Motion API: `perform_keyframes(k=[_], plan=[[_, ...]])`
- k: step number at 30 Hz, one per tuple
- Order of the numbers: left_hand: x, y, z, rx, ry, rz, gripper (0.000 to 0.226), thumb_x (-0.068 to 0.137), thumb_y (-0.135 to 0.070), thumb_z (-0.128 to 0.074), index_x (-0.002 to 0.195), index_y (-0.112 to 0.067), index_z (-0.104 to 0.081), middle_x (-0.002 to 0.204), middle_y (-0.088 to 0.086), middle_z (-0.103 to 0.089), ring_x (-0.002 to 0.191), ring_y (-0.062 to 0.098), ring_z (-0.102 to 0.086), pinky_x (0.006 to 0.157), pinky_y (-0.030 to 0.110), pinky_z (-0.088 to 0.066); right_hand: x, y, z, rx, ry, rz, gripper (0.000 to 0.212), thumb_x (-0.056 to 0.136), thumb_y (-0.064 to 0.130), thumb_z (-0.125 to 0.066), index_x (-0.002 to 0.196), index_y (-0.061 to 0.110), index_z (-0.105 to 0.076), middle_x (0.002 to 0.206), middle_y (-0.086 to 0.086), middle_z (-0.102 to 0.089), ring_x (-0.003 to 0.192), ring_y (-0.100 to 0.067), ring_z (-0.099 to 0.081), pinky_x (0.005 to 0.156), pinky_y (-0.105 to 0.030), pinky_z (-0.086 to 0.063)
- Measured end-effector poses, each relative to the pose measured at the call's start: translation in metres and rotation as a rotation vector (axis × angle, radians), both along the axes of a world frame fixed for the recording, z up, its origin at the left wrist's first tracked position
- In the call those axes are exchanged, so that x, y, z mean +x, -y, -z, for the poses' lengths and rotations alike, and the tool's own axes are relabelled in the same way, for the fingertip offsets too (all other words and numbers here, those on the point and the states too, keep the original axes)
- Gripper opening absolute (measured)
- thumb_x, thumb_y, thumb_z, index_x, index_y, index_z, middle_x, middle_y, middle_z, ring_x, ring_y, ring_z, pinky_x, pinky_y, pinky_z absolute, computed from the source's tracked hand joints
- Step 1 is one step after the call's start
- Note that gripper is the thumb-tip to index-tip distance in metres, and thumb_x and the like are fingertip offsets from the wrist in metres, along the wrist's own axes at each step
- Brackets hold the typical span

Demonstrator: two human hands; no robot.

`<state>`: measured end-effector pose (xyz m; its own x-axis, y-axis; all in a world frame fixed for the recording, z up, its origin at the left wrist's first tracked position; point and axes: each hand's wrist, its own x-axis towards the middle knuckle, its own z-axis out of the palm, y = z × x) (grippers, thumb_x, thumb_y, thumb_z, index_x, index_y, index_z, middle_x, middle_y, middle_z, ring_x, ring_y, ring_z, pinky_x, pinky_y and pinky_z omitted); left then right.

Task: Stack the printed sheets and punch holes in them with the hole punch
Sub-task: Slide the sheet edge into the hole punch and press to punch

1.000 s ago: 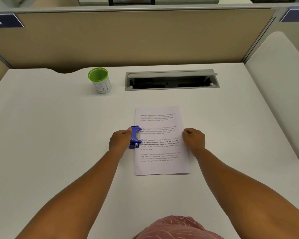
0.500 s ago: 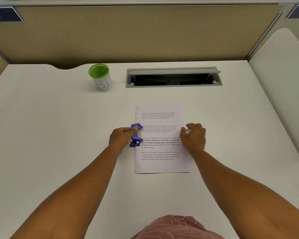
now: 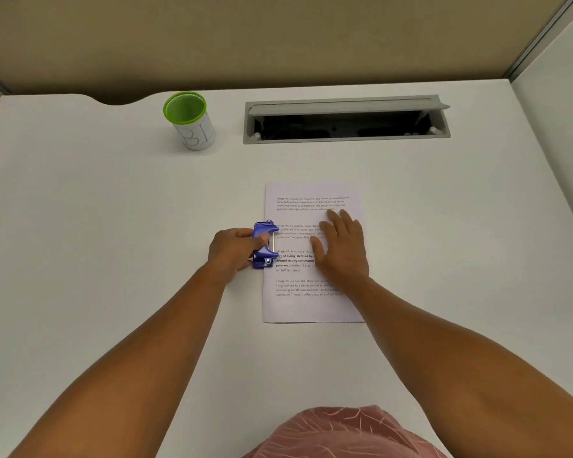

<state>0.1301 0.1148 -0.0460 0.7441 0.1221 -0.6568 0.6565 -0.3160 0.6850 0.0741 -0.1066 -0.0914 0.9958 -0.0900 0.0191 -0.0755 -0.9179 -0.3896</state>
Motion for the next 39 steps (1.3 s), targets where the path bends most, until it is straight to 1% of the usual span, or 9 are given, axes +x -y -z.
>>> perform_keyframes(k=[3, 7, 11, 15, 19, 23, 28, 37, 39], plan=[[0.002, -0.002, 0.003, -0.028, -0.02, -0.029, 0.049, 0.072, -0.028, -0.087, 0.116, -0.016, -0.068, 0.107, 0.006, -0.074, 0.093, 0.021, -0.073, 0.084, 0.041, -0.06, -0.003, 0.0, 0.007, 0.0, 0.01, -0.006, 0.049, 0.098, 0.042, -0.038, 0.134, 0.012, -0.052, 0.157, -0.004, -0.034, 0.148, -0.026, -0.018, 0.122, -0.047, -0.009], [0.005, -0.003, 0.004, 0.006, -0.011, -0.005, 0.053, 0.072, -0.031, -0.086, 0.119, -0.018, -0.065, 0.11, 0.004, -0.072, 0.092, 0.019, -0.072, 0.078, 0.035, -0.06, -0.004, -0.001, 0.009, -0.007, 0.018, 0.004, 0.052, 0.098, 0.044, -0.034, 0.136, 0.013, -0.051, 0.158, -0.003, -0.032, 0.149, -0.025, -0.016, 0.122, -0.047, -0.009], [0.004, -0.001, 0.002, 0.024, -0.006, -0.008, 0.049, 0.073, -0.029, -0.086, 0.116, -0.019, -0.065, 0.111, 0.005, -0.071, 0.092, 0.019, -0.072, 0.075, 0.033, -0.06, -0.005, -0.002, 0.008, -0.013, 0.015, 0.011, 0.052, 0.099, 0.044, -0.034, 0.137, 0.013, -0.05, 0.158, -0.003, -0.031, 0.15, -0.023, -0.015, 0.123, -0.046, -0.008], [0.007, -0.001, 0.001, 0.023, -0.006, -0.025, 0.044, 0.072, -0.027, -0.087, 0.111, -0.022, -0.066, 0.109, 0.003, -0.071, 0.088, 0.016, -0.072, 0.065, 0.029, -0.059, -0.004, -0.002, 0.006, -0.017, -0.002, 0.012, 0.053, 0.099, 0.044, -0.034, 0.138, 0.012, -0.05, 0.159, -0.002, -0.029, 0.15, -0.023, -0.014, 0.123, -0.046, -0.007], [0.003, -0.002, 0.011, 0.123, 0.086, 0.011, 0.041, 0.072, -0.031, -0.086, 0.106, -0.021, -0.065, 0.105, 0.004, -0.072, 0.088, 0.02, -0.072, 0.079, 0.038, -0.061, -0.005, -0.002, 0.007, -0.013, 0.006, 0.018, 0.053, 0.099, 0.045, -0.034, 0.138, 0.013, -0.051, 0.159, -0.001, -0.029, 0.15, -0.022, -0.014, 0.122, -0.046, -0.007], [0.006, -0.003, 0.01, 0.101, 0.068, 0.014, 0.037, 0.073, -0.027, -0.087, 0.1, -0.021, -0.064, 0.096, -0.001, -0.068, 0.068, 0.008, -0.068, 0.059, 0.026, -0.059, -0.006, -0.003, 0.008, -0.018, 0.009, 0.018, 0.053, 0.099, 0.045, -0.034, 0.139, 0.013, -0.05, 0.16, -0.002, -0.029, 0.15, -0.023, -0.013, 0.123, -0.045, -0.006], [0.008, 0.0, 0.006, 0.124, 0.054, 0.047, 0.036, 0.075, -0.026, -0.085, 0.103, -0.019, -0.063, 0.093, -0.006, -0.063, 0.072, 0.011, -0.069, 0.074, 0.036, -0.062, -0.006, -0.003, 0.007, -0.018, 0.002, 0.02, 0.054, 0.099, 0.045, -0.033, 0.14, 0.013, -0.048, 0.161, -0.001, -0.026, 0.151, -0.022, -0.011, 0.123, -0.044, -0.004], [0.013, -0.002, 0.006, 0.133, 0.012, 0.057, 0.036, 0.073, -0.028, -0.087, 0.099, -0.023, -0.061, 0.09, -0.005, -0.064, 0.068, 0.009, -0.068, 0.067, 0.032, -0.062, -0.006, -0.003, 0.009, -0.034, 0.0, 0.026, 0.055, 0.098, 0.046, -0.032, 0.141, 0.014, -0.048, 0.161, -0.001, -0.026, 0.151, -0.021, -0.011, 0.123, -0.044, -0.004], [0.014, -0.002, 0.006, 0.135, 0.005, 0.057, 0.038, 0.073, -0.029, -0.087, 0.101, -0.022, -0.062, 0.091, -0.004, -0.065, 0.068, 0.011, -0.068, 0.069, 0.034, -0.063, -0.006, -0.004, 0.009, -0.037, -0.002, 0.027, 0.055, 0.098, 0.046, -0.032, 0.141, 0.014, -0.047, 0.161, -0.001, -0.026, 0.151, -0.021, -0.011, 0.123, -0.044, -0.005]])
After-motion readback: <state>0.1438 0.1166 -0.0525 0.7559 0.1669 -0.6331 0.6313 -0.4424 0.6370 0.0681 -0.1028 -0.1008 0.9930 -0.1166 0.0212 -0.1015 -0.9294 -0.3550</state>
